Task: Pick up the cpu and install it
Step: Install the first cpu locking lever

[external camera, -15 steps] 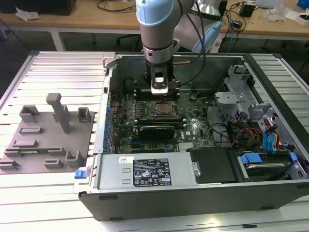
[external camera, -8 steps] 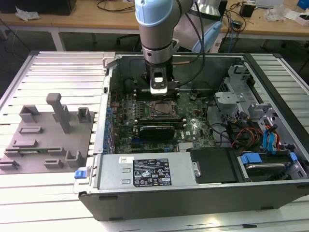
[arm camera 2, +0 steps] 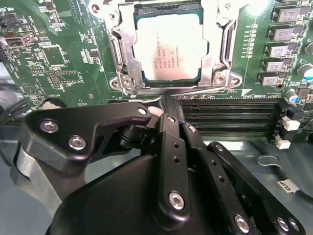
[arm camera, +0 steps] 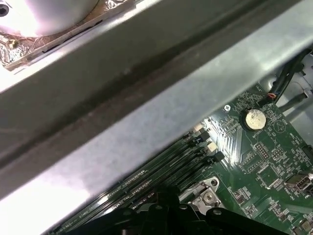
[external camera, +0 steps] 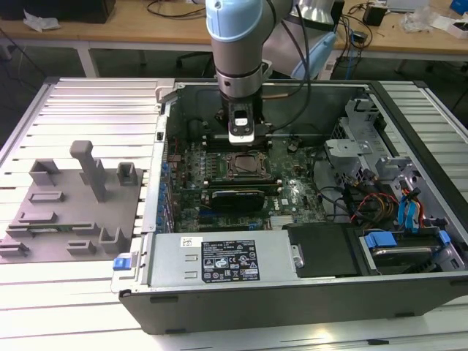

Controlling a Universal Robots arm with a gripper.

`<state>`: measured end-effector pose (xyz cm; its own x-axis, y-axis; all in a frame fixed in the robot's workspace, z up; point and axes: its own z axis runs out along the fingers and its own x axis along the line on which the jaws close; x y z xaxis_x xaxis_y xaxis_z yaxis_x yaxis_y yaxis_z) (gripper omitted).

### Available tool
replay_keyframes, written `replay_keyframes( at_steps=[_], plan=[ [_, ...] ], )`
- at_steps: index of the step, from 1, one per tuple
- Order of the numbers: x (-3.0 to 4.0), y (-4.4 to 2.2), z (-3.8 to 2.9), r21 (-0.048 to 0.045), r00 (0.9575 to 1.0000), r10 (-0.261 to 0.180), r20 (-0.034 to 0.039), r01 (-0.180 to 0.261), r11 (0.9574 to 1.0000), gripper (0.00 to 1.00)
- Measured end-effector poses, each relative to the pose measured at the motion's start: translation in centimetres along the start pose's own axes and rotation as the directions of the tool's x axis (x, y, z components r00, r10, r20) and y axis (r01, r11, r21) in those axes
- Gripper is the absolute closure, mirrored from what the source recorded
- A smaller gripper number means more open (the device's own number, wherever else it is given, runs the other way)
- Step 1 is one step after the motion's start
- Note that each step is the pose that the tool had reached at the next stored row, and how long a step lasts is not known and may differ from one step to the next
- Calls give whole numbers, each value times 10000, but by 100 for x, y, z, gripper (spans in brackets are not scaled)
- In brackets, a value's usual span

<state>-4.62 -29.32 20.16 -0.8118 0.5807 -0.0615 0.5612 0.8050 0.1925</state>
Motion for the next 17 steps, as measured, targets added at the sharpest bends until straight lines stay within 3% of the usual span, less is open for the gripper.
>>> replay_keyframes(
  at_steps=[13,17],
  plan=[
    [-33,9,19,33,10000,-13,31,13,10000,89],
    [-32,8,17,-51,9999,-27,144,28,10000,89]
  ],
)
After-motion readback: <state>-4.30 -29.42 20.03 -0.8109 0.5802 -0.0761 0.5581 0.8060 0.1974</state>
